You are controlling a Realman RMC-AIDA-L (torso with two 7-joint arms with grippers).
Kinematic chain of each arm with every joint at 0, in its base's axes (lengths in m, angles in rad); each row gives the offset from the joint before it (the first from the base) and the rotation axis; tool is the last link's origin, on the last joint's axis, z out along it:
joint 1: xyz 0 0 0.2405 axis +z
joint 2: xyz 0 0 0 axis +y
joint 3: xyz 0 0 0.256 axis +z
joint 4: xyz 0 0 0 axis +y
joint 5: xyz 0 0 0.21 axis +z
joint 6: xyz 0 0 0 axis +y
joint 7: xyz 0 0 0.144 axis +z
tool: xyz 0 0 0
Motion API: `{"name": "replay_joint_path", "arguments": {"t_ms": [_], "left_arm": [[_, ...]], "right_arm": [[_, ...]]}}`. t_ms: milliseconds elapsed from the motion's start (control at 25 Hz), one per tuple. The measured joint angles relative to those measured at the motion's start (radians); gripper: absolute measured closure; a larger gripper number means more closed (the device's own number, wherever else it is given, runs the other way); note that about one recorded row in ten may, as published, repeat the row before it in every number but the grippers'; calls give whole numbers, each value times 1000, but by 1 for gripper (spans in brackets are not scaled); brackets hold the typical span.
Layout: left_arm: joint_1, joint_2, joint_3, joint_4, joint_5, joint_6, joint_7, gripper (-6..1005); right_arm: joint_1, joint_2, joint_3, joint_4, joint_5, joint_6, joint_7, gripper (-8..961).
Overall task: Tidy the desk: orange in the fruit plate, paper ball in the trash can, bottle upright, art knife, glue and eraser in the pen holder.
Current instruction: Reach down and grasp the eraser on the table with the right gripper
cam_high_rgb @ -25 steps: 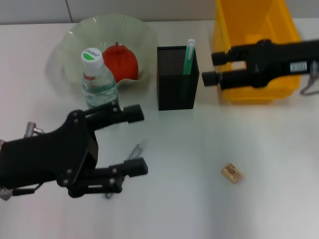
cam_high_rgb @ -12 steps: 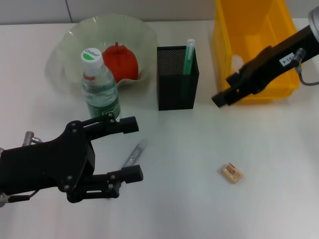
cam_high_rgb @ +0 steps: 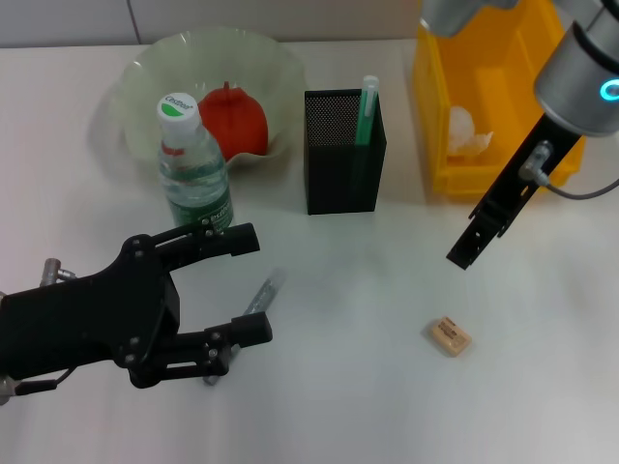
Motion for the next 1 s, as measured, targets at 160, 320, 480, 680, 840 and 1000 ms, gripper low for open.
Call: {"name": "replay_joint_path", "arguments": {"t_ms": [160, 320, 480, 680, 840, 1000], "left_arm": [[0, 1, 0, -20, 8, -5, 31, 188], [1, -5, -10, -34, 21, -13, 79, 188], [-1, -4, -15, -56, 32, -37, 104, 188], [-2, -4, -15, -101, 40, -58, 191, 189], [-1, -5, -15, -104, 41, -67, 191, 189], [-5, -4, -15, -105, 42, -74, 192, 189]], "right_arm": [[26, 4, -34, 66, -5, 4, 8, 254], [34, 6, -71, 133, 3, 32, 10, 254], [45, 8, -111, 223, 53, 52, 11, 254], [45, 9, -186, 293, 59, 101, 26, 254], [48, 10, -189, 318, 62, 109, 27, 254], [48, 10, -189, 339, 63, 114, 27, 254]]}}
